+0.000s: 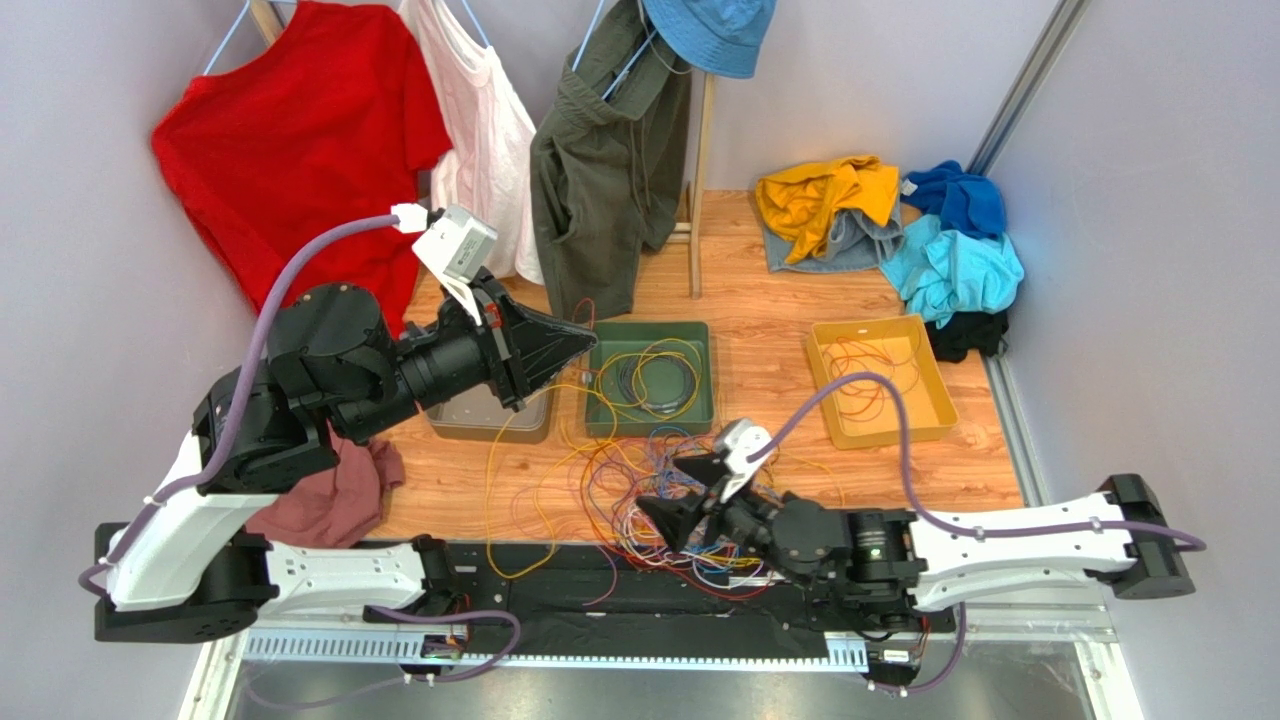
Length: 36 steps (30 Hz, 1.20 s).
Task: Untangle the cables
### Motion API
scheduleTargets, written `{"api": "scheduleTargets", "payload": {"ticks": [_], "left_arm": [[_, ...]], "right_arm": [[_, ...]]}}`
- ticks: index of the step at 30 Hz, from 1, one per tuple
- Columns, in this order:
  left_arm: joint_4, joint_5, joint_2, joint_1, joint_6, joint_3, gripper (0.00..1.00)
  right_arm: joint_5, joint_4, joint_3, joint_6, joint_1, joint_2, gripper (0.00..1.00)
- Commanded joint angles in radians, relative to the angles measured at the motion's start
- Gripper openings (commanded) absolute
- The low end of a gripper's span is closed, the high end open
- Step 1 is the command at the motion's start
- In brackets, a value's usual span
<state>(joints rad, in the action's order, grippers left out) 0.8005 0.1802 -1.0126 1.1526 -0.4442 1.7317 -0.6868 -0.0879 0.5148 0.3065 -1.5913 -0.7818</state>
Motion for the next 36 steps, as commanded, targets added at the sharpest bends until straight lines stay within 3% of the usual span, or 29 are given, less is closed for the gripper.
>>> {"api": "scheduleTargets", "payload": {"ticks": [1, 5, 9, 12, 16, 20, 21, 25, 30, 34, 35, 36], "left_arm": [[0.006, -0.028, 0.011, 0.004, 0.013, 0.04, 0.0], [0.008, -0.039, 0.008, 0.002, 0.006, 0.034, 0.0], [0.009, -0.048, 0.017, 0.002, 0.002, 0.022, 0.0], [0.009, -0.041, 0.039, 0.002, 0.001, 0.003, 0.0], [0.014, 0.001, 0.09, 0.002, -0.008, -0.035, 0.0], [0.003, 0.093, 0.163, 0.002, -0.046, -0.136, 0.0], [-0.001, 0.111, 0.178, 0.002, -0.057, -0.2, 0.0], [-0.085, 0.169, 0.245, 0.002, -0.115, -0.391, 0.0], [-0.327, 0.15, 0.304, 0.004, -0.178, -0.702, 0.0], [-0.458, 0.136, 0.306, 0.002, -0.22, -0.845, 0.01], [-0.477, 0.13, 0.296, 0.002, -0.22, -0.862, 0.03], [-0.506, 0.122, 0.27, 0.002, -0.222, -0.886, 0.14]], "right_arm": [[0.033, -0.212, 0.091, -0.142, 0.04, -0.177, 0.74], [0.055, -0.239, 0.177, -0.173, 0.109, -0.411, 0.75], [0.093, -0.26, 0.234, -0.116, 0.229, -0.54, 0.74], [0.121, -0.309, 0.234, -0.101, 0.261, -0.582, 0.67], [0.081, -0.236, 0.254, -0.081, 0.267, -0.554, 0.0], [-0.037, -0.006, 0.347, -0.087, 0.266, -0.382, 0.0], [-0.057, 0.117, 0.375, -0.089, 0.267, -0.341, 0.0], [-0.094, 0.31, 0.505, -0.139, 0.267, -0.124, 0.0], [-0.097, 0.604, 0.833, -0.155, 0.267, -0.077, 0.0], [-0.143, 0.718, 1.003, -0.176, 0.267, -0.1, 0.0], [-0.163, 0.732, 1.033, -0.178, 0.267, -0.108, 0.0], [-0.177, 0.766, 1.057, -0.179, 0.267, -0.115, 0.0]]}}
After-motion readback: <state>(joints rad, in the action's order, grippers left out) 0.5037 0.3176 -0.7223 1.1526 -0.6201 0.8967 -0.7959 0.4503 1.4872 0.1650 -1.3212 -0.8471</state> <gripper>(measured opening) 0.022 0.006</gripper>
